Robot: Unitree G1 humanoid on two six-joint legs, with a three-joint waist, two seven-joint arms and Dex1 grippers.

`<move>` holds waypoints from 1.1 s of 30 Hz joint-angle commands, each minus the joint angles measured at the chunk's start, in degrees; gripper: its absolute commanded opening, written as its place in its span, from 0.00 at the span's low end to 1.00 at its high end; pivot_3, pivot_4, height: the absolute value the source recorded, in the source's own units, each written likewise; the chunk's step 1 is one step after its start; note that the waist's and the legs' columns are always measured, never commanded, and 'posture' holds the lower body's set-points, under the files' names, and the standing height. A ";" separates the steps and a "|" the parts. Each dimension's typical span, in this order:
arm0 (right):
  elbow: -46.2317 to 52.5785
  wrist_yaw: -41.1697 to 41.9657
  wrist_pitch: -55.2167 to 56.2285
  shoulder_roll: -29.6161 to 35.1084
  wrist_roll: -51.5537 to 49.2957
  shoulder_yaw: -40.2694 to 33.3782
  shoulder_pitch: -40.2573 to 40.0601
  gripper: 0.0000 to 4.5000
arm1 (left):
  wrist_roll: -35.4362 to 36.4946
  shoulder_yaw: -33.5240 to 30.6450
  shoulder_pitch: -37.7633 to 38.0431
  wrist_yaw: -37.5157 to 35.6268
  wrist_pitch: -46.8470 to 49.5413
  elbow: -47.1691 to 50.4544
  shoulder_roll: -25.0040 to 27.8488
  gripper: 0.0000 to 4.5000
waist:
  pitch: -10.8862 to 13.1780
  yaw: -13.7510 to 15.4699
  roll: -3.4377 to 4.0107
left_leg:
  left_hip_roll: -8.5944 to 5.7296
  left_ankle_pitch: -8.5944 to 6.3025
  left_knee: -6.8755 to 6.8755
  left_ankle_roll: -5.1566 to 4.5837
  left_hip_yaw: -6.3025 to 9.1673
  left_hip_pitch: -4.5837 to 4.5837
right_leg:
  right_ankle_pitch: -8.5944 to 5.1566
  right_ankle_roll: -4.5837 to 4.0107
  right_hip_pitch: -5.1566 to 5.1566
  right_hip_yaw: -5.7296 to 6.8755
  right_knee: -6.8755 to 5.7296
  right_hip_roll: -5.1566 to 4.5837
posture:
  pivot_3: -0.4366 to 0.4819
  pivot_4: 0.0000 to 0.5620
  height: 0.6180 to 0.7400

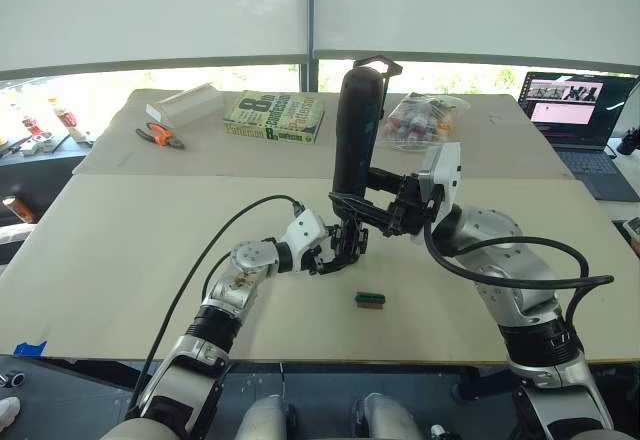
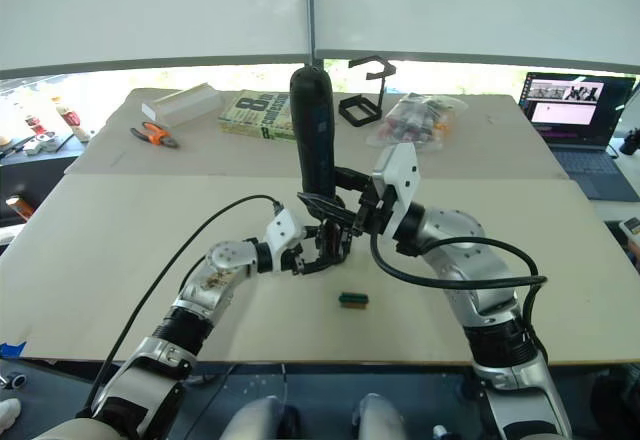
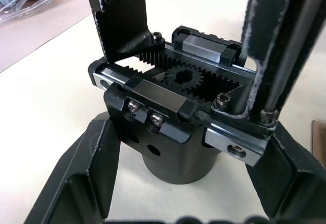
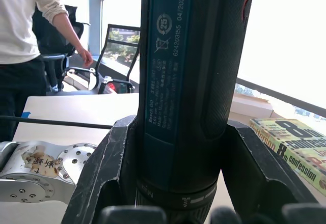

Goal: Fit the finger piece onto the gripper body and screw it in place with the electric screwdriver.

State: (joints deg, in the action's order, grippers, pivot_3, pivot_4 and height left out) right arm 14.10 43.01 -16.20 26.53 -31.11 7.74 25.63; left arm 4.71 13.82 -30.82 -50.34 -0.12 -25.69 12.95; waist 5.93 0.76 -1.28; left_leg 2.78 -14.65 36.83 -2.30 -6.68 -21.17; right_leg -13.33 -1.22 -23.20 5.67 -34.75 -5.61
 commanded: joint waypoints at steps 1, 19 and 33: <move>-7.73 -1.93 -0.68 1.63 9.58 4.19 -6.10 0.43 | -0.15 -1.34 -1.67 0.65 -1.50 0.39 0.65 0.66 | 0.02 0.00 0.01 | 0.00 0.00 0.00 0.00 0.00 0.00 | 0.00 0.00 0.00 0.00 0.02 0.00 | 0.48 0.27 1.00; -8.29 8.31 1.08 9.17 4.54 4.39 -7.03 0.43 | -0.09 -1.46 -1.97 0.51 -1.33 0.30 0.64 0.66 | 0.23 0.18 0.09 | 0.03 -0.01 -0.10 0.01 0.08 -0.16 | 0.01 0.04 0.05 0.19 0.58 -0.02 | 0.48 0.27 1.00; -8.98 2.57 -2.61 4.66 5.87 5.60 -5.68 0.43 | 0.02 -1.48 -1.68 0.77 -1.01 0.73 0.53 0.66 | 0.42 0.15 0.23 | 0.05 -0.01 -0.21 0.01 0.10 -0.17 | 0.11 0.22 0.02 0.99 0.62 -0.51 | 0.48 0.27 1.00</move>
State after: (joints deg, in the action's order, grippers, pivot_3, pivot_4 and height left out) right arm 12.20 47.34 -10.64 29.27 -32.80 8.71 25.03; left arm 4.73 13.84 -31.47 -50.77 -0.61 -26.33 12.93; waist 6.35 0.91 -1.05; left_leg 2.83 -14.66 36.63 -2.29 -6.58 -21.34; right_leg -13.22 -1.00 -23.18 6.93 -34.13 -6.31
